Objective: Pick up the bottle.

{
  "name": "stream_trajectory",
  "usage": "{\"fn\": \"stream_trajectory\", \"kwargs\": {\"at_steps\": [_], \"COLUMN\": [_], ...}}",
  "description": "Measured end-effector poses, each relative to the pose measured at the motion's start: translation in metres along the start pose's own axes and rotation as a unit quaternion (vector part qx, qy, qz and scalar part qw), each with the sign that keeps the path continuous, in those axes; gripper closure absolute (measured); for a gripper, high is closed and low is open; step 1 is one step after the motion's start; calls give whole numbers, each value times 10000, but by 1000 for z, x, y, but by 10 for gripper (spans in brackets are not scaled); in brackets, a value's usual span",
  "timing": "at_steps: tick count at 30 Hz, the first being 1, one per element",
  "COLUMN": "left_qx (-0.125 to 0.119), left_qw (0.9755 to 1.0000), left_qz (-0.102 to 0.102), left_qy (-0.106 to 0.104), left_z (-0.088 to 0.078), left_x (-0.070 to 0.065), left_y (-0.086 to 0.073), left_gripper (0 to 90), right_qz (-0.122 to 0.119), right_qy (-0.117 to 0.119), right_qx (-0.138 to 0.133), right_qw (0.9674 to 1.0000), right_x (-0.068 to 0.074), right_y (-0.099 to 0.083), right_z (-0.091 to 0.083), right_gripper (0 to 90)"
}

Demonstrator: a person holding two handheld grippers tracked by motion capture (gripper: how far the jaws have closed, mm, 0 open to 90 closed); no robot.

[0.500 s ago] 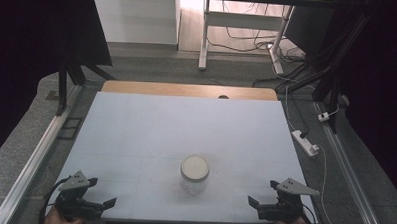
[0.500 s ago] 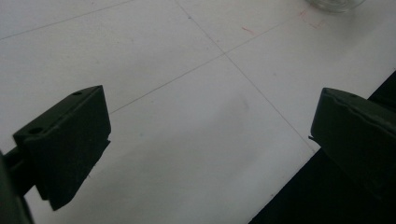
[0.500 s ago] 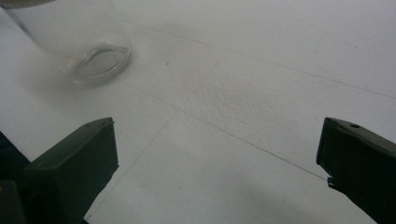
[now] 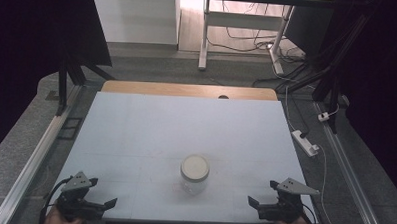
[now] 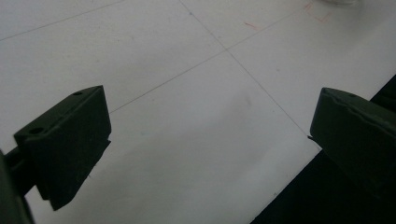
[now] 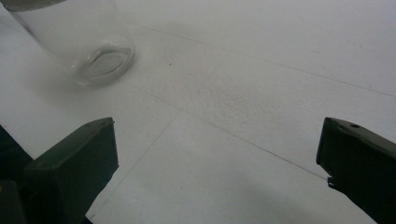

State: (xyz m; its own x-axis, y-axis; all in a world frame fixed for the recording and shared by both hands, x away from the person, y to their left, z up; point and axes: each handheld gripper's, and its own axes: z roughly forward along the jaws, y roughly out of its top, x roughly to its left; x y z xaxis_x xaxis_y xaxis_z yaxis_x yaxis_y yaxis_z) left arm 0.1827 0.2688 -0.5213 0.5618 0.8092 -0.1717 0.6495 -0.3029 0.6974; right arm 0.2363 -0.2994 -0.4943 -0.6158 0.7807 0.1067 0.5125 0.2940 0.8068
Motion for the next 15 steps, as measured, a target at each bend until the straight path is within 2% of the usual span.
{"fn": "stream_trajectory", "kwargs": {"at_steps": [8, 10, 15], "left_qx": [48, 76, 21], "left_qw": [10000, 9999, 9999], "left_qz": [58, -89, -97], "left_qy": [22, -65, -53], "left_z": [1, 1, 0], "left_x": [-1, -1, -1], "left_y": [1, 1, 2], "left_gripper": [0, 0, 0], "right_qz": [-34, -39, -43], "right_qy": [12, 14, 24], "right_qx": [28, 23, 32], "right_qw": [10000, 10000, 10000], "right_x": [0, 0, 1], "right_y": [0, 0, 0], "right_z": [0, 0, 1], "right_gripper": [0, 0, 0]}}
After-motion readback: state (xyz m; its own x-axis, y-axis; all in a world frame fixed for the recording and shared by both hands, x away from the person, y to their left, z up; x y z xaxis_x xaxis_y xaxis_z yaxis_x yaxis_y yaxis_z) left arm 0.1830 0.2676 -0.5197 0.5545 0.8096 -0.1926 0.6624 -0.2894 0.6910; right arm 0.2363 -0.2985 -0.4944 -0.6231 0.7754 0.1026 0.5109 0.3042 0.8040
